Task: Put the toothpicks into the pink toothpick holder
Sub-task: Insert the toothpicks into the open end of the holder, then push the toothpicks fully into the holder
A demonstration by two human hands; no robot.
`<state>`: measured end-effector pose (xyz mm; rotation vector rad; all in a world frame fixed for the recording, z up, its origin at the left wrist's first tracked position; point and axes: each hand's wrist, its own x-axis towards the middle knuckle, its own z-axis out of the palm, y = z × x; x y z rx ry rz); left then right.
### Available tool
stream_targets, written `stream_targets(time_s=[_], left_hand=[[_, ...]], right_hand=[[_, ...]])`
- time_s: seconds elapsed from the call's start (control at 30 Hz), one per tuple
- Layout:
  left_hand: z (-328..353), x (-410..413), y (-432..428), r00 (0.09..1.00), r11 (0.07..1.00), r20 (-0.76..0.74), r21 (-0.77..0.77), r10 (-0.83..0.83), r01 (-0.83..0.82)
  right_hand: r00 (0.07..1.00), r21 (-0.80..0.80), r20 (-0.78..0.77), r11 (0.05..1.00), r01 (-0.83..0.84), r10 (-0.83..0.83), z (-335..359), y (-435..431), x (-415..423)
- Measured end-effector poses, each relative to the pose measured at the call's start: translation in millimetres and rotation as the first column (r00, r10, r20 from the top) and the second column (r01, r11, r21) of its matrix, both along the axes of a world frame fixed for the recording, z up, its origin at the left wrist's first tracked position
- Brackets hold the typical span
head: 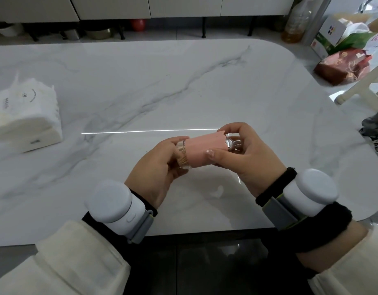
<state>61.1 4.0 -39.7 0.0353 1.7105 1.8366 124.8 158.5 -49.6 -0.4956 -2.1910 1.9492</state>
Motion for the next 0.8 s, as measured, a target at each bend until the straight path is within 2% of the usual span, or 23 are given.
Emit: stream_targets(time_s=[0.1, 0.37, 0.8], left_hand=[[-0.6, 1.7, -0.6, 0.999, 0.998, 0.018, 0.029, 0.048, -0.049], [-10.5, -0.6, -1.0, 0.989, 0.989, -0.063, -0.061, 0.131, -0.135], [-11.1, 0.3, 1.4, 0.994, 0.995, -0.043, 0.012, 0.098, -0.098]], right_hand=[[1.0, -0.007, -0.003, 1.0, -0.008, 0.007, 0.6, -1.1, 0.5], [1.0, 0.026, -0.004, 1.0, -0.003, 0.003, 0.2, -5.1, 0.2], [0.999, 0.116, 0.037, 0.993, -0.013, 0.009, 4.4, -5.1, 2.7]])
